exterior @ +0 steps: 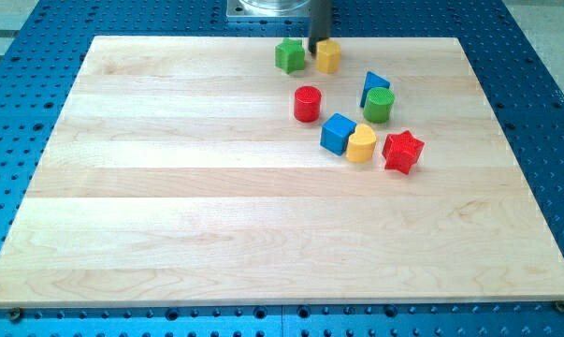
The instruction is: Place the green blocks at the top center of the board
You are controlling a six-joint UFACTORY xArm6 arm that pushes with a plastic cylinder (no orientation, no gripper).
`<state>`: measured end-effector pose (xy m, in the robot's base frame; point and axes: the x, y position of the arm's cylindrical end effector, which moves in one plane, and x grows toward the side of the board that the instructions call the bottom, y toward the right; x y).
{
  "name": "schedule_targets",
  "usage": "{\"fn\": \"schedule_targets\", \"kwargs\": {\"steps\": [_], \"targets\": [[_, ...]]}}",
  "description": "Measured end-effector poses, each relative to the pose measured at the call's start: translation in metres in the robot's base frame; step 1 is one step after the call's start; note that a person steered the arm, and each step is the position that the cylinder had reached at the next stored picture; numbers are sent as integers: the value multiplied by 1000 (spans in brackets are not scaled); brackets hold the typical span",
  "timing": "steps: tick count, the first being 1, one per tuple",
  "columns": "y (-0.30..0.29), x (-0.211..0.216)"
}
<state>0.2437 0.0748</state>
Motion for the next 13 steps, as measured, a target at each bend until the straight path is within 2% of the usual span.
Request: {"fn": "schedule_targets", "kwargs": {"steps": [1,2,3,4,5,6,7,8,9,10,11,12,13], "targets": [[-34,104],[-30,84],[-30,32],[-3,5],[-37,11],[-38,11],[37,11],[107,58],[107,117],[59,122],[-34,127],[-69,157],[-95,162]]}}
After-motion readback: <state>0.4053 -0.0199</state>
